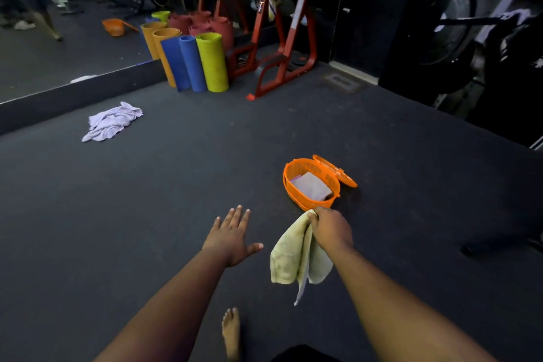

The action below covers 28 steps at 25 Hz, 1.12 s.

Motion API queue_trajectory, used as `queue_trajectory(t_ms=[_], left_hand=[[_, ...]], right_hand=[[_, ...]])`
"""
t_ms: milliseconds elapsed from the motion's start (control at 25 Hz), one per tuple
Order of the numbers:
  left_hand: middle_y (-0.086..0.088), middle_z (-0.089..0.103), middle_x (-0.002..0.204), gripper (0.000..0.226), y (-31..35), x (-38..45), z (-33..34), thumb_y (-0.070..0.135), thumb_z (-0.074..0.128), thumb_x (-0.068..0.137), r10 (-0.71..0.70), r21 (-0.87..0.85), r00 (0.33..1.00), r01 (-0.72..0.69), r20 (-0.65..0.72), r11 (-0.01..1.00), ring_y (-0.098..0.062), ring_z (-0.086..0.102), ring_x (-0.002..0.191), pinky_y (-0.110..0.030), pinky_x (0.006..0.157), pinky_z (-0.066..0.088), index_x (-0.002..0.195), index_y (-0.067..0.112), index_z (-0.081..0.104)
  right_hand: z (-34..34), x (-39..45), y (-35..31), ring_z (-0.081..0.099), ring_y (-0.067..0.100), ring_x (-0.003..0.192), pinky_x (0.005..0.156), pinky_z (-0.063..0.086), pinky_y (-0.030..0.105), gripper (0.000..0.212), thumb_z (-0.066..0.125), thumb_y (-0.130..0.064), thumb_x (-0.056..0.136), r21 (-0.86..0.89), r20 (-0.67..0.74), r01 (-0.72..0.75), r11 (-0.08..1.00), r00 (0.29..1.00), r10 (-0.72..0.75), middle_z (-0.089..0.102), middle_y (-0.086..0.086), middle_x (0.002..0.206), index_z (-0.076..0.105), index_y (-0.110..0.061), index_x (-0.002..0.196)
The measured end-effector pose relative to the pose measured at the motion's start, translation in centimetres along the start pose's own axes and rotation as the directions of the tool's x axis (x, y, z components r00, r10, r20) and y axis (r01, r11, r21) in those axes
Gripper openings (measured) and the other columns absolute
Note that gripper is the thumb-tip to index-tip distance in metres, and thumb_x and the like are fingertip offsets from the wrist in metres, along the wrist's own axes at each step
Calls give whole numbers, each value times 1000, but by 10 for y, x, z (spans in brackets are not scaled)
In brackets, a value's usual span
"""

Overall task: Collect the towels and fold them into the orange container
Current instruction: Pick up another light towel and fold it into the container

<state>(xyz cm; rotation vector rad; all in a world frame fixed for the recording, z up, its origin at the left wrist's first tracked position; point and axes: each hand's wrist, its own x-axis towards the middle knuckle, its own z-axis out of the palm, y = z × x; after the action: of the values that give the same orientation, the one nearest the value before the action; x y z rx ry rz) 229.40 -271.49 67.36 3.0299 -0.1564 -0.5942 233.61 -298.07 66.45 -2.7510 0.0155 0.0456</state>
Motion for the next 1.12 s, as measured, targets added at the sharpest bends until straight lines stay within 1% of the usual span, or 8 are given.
queue_trajectory(t_ms=[320, 440, 600, 760, 840, 960, 1040, 1120], left_hand=[[-5, -15, 170, 105, -72, 171, -94, 81, 31, 91, 199, 37, 980, -199, 1, 979, -21, -12, 157, -47, 127, 2, 162, 18, -11], [-5, -15, 170, 123, -87, 230, -131, 95, 10, 68, 253, 39, 967, -253, -8, 967, -20, -11, 157, -47, 127, 2, 162, 19, -11], [-3, -14, 170, 133, -86, 299, -159, 95, -2, 52, 335, 31, 942, -334, -2, 942, -19, -11, 157, -46, 126, 2, 162, 21, -10], [-4, -8, 171, 101, -77, 364, -180, 82, 27, 88, 398, 10, 918, -398, 11, 918, -21, -2, 158, -45, 126, 8, 163, 24, -6], [-5, 1, 172, 85, -74, 391, -193, 62, 44, 100, 464, -27, 886, -464, -6, 885, -22, 8, 158, -44, 125, 17, 163, 27, -1], [1, 22, 168, 80, -64, 428, -214, 50, 56, 98, 567, -239, 823, -558, -33, 795, -18, 25, 153, -40, 121, 30, 163, 34, 11], [7, 48, 154, 66, -55, 449, -227, 41, 65, 95, 615, -380, 785, -591, -69, 712, -11, 45, 139, -36, 113, 40, 155, 36, 38], [3, 68, 120, 40, -48, 473, -238, 42, 68, 88, 651, -422, 752, -626, -103, 656, -14, 61, 113, -34, 100, 47, 124, 25, 68]], right_hand=[[-2, 143, -61, 67, 31, 98, 71, 53, 37, 27, 42, -39, 103, 10, -88, -213, 977, 973, 213, 72, 4, 103, 65, -26, 108], [-8, 189, -72, 66, 30, 99, 66, 45, 34, 24, 45, -37, 102, 54, -137, -265, 963, 953, 270, 72, 3, 105, 66, -26, 106], [-11, 243, -68, 65, 20, 109, 86, 51, 33, 26, 54, -23, 100, 376, -166, -176, 910, 953, 253, 72, -3, 117, 70, -27, 120], [-15, 309, -67, 60, -6, 111, 106, 45, 29, 34, 54, -6, 99, 574, -143, -7, 819, 984, 109, 68, -22, 113, 72, -28, 115], [-21, 337, -73, 57, -16, 107, 104, 44, 22, 34, 52, -1, 98, 571, -100, 36, 820, 995, 26, 66, -26, 110, 73, -24, 112], [-32, 374, -82, 56, -10, 108, 97, 40, 9, 33, 51, -2, 96, 492, -83, 105, 864, 994, -74, 67, -16, 115, 75, -17, 115], [-40, 392, -87, 58, -2, 108, 93, 39, 8, 34, 51, -5, 93, 427, -76, 134, 894, 991, -112, 68, -10, 113, 75, -19, 114], [-50, 404, -89, 60, 5, 108, 90, 42, 14, 33, 54, -7, 93, 337, -71, 123, 934, 992, -105, 68, -7, 112, 74, -22, 114]])
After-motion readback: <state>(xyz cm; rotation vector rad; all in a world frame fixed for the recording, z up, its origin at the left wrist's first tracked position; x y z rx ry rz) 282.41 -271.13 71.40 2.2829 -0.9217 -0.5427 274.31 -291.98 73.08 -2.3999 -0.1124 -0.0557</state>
